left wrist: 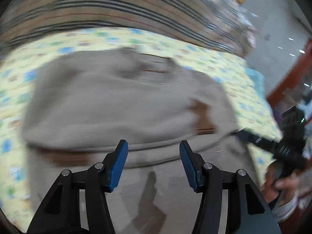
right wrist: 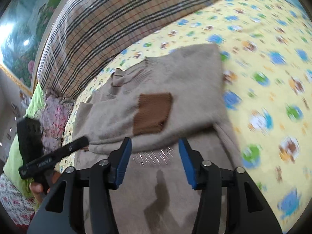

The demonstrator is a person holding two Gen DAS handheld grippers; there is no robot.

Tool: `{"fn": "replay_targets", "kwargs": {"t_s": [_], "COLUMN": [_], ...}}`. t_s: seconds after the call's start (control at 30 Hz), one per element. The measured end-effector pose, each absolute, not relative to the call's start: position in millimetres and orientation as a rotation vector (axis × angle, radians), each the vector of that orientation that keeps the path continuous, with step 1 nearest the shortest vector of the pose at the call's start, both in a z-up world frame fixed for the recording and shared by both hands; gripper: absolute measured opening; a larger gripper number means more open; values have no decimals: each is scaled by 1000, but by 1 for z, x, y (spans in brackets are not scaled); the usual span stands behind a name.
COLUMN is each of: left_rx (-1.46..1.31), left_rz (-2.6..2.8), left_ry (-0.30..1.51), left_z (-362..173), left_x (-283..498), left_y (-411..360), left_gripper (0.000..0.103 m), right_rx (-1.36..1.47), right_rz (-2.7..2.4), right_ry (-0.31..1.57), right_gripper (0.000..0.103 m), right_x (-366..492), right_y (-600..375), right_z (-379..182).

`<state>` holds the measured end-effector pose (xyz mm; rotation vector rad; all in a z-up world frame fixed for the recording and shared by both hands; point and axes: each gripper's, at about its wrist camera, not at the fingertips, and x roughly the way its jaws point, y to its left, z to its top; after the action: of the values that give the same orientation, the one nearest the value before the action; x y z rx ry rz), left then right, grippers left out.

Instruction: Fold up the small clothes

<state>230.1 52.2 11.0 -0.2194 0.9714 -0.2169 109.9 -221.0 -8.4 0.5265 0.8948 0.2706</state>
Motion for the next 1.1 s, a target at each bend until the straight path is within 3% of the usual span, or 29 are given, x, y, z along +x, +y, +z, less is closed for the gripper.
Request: {"fn": "replay_targets", "kwargs": {"t_s": [0.23,0.37,0.4,0.43,0.47,0.7,0.93,1.1], "left_rx": [-280,-306,-307,-307,-305,-330,-374,-404], "left_rz": [127,174,183,193,200,315,339,328], "left_ry": [968,993,1001,1007,1000,930,882,869], "left_z": [-13,-30,-35,-38,-40,-44,-47,-48], "left_x": [204,212,216,221,224,243,228,221], "left_y": [165,187,188,188,188,193,192,194], "left_gripper": [58,58,58,58,58,60,61,62], "right_rx": [514,485,476,470,484,504,545,534], "right_rz": [207,174,187,201,245,364,235,225], "right_ry": [963,1001,992,984,988,703,841,844], "right_gripper": [56,56,50,36,10,9,9,9], "right_x": [167,191,194,196,200,159,144,137], "right_y": [-206,-189,-184,-179,-175,-196,-240,-244], "right_z": [-29,-50,-50,-49,-44,57,-3,-16]}}
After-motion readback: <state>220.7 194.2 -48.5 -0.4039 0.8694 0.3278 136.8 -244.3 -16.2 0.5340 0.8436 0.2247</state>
